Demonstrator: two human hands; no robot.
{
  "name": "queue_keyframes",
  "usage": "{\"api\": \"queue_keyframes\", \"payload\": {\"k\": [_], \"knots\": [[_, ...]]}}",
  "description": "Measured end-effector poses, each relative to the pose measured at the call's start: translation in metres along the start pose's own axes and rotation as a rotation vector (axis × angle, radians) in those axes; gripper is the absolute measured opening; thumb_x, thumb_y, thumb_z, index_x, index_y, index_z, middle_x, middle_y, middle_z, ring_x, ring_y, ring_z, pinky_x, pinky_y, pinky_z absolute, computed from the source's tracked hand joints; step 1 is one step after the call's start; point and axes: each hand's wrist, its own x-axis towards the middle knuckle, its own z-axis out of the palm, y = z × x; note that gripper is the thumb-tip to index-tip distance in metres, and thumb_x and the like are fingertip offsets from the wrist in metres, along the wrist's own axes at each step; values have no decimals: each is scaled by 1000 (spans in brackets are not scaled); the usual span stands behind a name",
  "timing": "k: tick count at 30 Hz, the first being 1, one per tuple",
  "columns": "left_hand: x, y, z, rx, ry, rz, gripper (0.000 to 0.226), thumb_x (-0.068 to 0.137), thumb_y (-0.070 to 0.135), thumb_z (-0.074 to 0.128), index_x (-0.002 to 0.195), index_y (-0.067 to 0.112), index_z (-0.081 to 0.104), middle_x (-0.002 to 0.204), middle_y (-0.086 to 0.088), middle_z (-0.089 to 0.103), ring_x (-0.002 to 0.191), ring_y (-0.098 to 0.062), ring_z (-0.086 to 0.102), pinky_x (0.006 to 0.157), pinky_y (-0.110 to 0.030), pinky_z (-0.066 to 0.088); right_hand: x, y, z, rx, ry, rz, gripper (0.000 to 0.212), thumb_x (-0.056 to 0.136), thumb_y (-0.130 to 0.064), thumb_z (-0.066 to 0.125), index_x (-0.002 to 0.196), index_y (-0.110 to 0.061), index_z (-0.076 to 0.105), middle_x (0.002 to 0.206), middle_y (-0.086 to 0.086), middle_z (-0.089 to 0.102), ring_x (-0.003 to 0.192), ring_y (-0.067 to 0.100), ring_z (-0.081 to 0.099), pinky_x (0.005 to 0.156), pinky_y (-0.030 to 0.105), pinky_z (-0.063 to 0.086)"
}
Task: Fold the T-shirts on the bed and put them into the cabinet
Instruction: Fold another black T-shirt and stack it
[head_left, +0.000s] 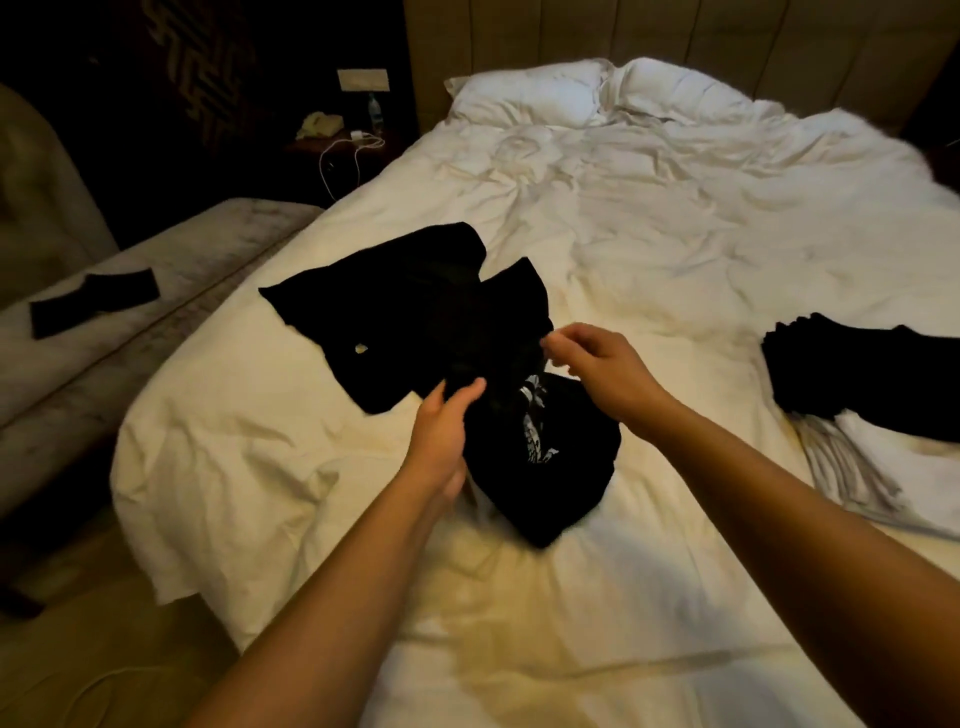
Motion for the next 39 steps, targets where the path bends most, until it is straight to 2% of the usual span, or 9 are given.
{"api": "queue_keyframes", "payload": {"k": [4,11,16,21,26,29,32,35,39], "knots": [[10,47,9,313,-206,-121,22,96,13,62,116,7,70,111,-18,73,106,-34,69,93,-39,56,26,-28,16,87,-181,-50,31,103,-37,47,118,-21,68,114,-11,69,103,-7,61,86,8,45],[23,62,0,445,-285,-189,21,93,16,68,112,8,72,105,-14,75,97,-27,73,80,-31,59,41,-8,17,195,-518,125,38,94,-44,59,96,-6,67,95,6,70,92,17,67,86,28,49],[17,14,-12,452,-300,-116,28,87,17,76,114,10,72,107,-8,76,99,-25,73,87,-32,58,39,7,16,173,-329,109,26,95,-36,64,84,-12,63,77,4,61,73,18,58,70,28,47],[11,-65,-30,809,-277,-34,24,79,17,85,98,17,69,88,13,70,80,8,64,75,-20,52,41,6,7,236,-66,39,41,96,-39,63,94,2,60,76,11,60,71,26,56,69,37,42],[2,-97,-36,474,-251,-127,38,85,27,76,122,22,69,118,1,73,112,-20,68,101,-48,52,43,8,-5,262,73,56,32,96,-37,63,95,-5,63,76,14,64,69,29,60,62,35,44],[6,-91,-31,231,-127,-180,36,97,15,62,133,15,61,121,-8,71,113,-29,67,103,-49,50,43,11,-25,179,-32,99,25,93,-36,67,100,-12,67,78,9,70,64,23,64,54,27,48],[17,-66,-27,177,-37,-170,30,100,15,56,127,4,63,115,-15,72,108,-32,69,95,-42,54,39,19,-55,-140,-256,159,27,85,-40,75,97,-16,73,91,2,75,82,14,71,71,25,54],[22,-34,-26,286,-203,-193,28,98,19,61,122,4,66,114,-16,73,107,-31,69,91,-38,56,33,28,-86,-365,-346,246,27,86,-43,74,84,-16,73,77,-3,69,73,13,63,64,23,47],[36,3,-24,773,-452,-133,35,81,5,80,114,10,69,106,-8,75,100,-22,72,85,-32,58,22,32,-124,-318,-185,272,31,92,-42,67,93,-11,73,86,5,71,77,18,66,68,29,50]]}}
